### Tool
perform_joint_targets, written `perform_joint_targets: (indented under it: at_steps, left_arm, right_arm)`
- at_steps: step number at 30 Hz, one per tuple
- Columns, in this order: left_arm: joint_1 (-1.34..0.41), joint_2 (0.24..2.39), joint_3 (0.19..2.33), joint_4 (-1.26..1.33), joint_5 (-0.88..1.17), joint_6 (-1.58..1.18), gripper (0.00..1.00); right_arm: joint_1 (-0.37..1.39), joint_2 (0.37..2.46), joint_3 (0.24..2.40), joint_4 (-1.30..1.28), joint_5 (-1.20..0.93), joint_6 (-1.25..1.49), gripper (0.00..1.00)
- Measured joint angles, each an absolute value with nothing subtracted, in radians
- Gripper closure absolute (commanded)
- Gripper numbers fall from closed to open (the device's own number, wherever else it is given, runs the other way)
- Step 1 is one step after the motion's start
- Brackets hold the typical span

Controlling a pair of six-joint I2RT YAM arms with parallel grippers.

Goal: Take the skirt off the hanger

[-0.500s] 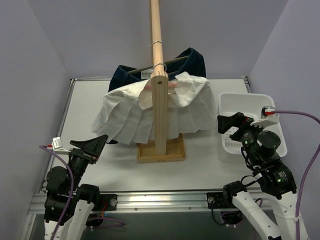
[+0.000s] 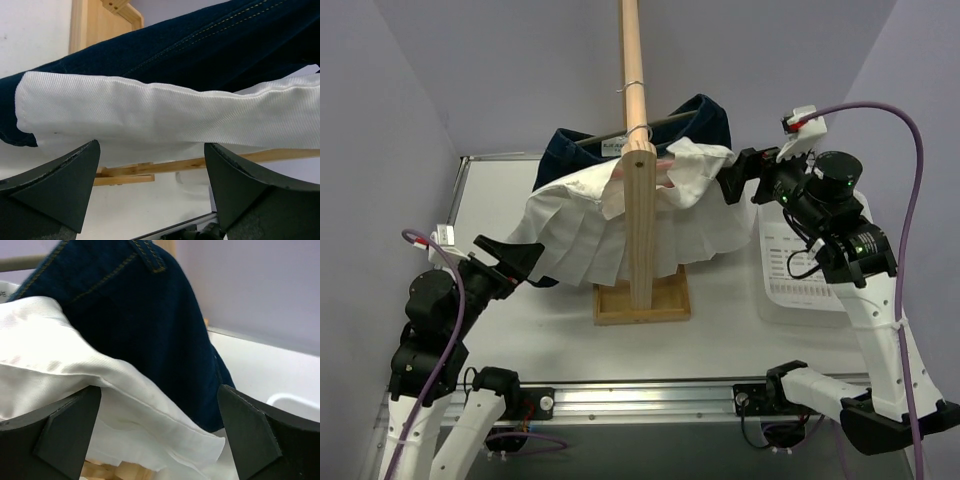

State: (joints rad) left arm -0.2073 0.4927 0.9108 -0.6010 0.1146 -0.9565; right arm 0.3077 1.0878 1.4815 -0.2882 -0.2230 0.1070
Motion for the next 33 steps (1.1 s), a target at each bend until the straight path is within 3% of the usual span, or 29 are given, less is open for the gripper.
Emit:
perform_joint_targets:
  at_steps: [8,11,12,19,22,25,26,33]
  left_arm:
    - [-0.207,0.577,1.008,-0.68,0.108,-0.802,0.02]
    - [-0.207,0.656,1.037,-0.686,0.133,-0.749,0.0]
    - [-0.207,0.678,1.042,-0.686,0.142,-0.737,0.06]
    - [-0.208,0.786,1.089,-0.688,0.188,-0.683,0.12]
    - [-0.207,0.814,1.128,-0.687,0.194,-0.669,0.12]
    - [-0.208,0.822,1.151,-0.684,0.199,-0.666,0.13]
    - [-0.208,0.822,1.153,-0.683,0.203,-0.665,0.13]
    - [-0.208,0.84,1.157,-0.678,0.228,-0.664,0.13]
  right_arm:
    - [0.278,1.118,1.541,-0.298,-0.493,-0.048,0.07]
    - [0.273,1.116,1.543,-0.311,-0.593,-0.108,0.12]
    - [0.268,1.118,1.547,-0.315,-0.632,-0.124,0.12]
    - [0.174,1.169,1.561,-0.279,-0.872,-0.136,0.26]
    - [0.152,1.182,1.559,-0.246,-0.931,-0.112,0.44]
    - [0.151,1.182,1.551,-0.202,-0.986,-0.081,0.83]
    - [0.151,1.182,1.548,-0.188,-1.005,-0.074,1.0]
    - [0.143,1.187,1.504,-0.062,-1.12,0.033,1.0]
